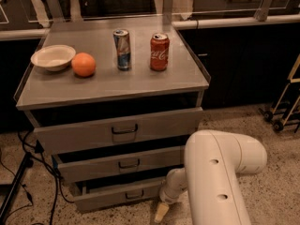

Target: Open bottom drawer

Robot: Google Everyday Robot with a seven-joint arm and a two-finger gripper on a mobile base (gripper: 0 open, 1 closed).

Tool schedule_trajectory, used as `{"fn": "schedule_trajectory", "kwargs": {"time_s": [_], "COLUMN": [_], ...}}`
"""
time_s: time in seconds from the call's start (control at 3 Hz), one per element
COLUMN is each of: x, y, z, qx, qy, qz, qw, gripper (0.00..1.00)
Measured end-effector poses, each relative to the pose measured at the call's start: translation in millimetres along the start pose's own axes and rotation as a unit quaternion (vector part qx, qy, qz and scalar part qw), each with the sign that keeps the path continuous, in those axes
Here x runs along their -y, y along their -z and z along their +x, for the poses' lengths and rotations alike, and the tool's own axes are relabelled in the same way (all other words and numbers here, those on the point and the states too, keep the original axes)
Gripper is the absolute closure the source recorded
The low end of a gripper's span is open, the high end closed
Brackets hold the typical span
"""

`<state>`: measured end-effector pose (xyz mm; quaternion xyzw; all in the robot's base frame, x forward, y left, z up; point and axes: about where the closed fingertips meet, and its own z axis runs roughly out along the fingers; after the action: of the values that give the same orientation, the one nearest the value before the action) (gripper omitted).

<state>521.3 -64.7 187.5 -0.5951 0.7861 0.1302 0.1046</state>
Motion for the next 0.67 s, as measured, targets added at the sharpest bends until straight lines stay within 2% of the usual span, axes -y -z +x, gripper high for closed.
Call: {"fn": "schedule_trajectory", "kwargs": {"time_s": [0.33,0.67], "x": [0,17], "y": [0,6], "z": [0,-11], "qx": [0.000,0.008], "qy": [0.000,0.003], "qz": [0.000,0.020], "qw": [1.0000,0.9998], "gripper": [0.00,0.00]}}
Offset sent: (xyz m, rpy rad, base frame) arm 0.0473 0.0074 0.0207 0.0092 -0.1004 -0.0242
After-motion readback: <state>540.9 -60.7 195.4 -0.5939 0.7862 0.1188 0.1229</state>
